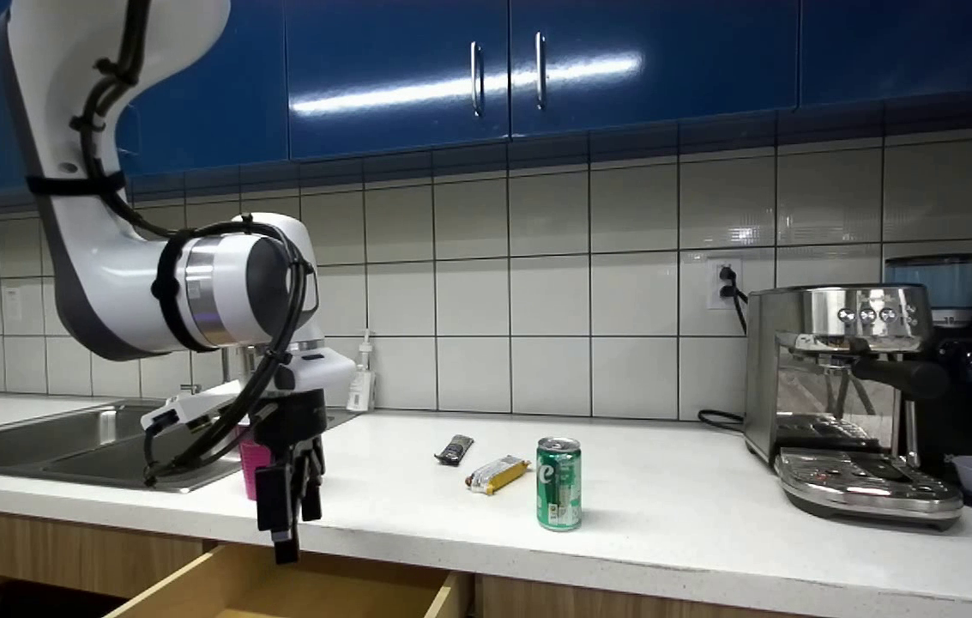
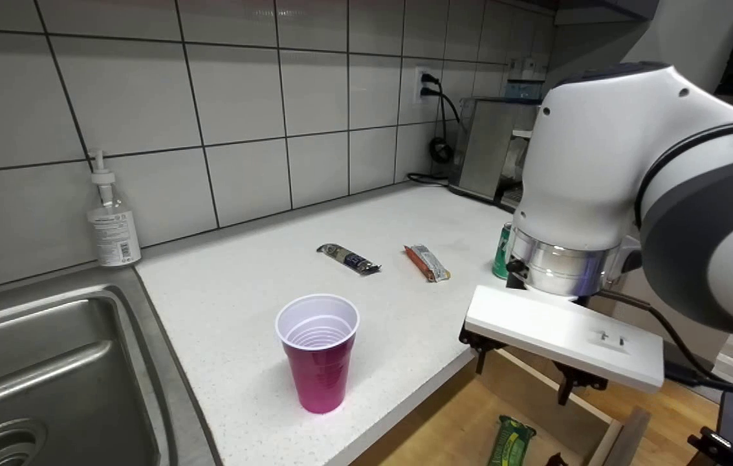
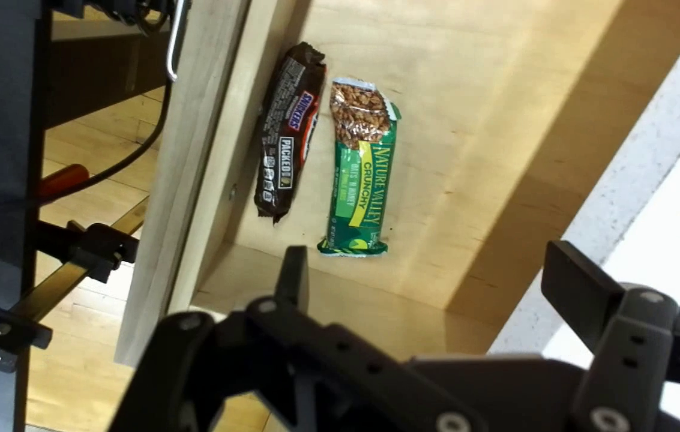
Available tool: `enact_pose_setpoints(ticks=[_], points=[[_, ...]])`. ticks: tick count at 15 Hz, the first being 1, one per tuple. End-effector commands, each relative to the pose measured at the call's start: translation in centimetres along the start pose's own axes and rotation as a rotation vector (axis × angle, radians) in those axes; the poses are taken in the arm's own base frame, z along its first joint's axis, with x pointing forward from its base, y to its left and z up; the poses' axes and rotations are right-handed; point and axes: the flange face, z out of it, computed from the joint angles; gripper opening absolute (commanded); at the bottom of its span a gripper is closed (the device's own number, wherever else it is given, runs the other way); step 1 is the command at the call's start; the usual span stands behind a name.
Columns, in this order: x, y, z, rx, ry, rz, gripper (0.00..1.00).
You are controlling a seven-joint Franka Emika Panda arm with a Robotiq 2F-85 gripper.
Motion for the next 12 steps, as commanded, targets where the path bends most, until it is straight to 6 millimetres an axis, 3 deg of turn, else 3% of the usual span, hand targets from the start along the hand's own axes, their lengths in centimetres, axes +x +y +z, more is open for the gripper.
enact_pose_setpoints(ticks=[1,12], points=[[1.6,-1.4,-1.8,0.029,0.001,0.027,1.0],[5.9,-6.7,-4.4,0.095,-0.002,-0.028,1.0]])
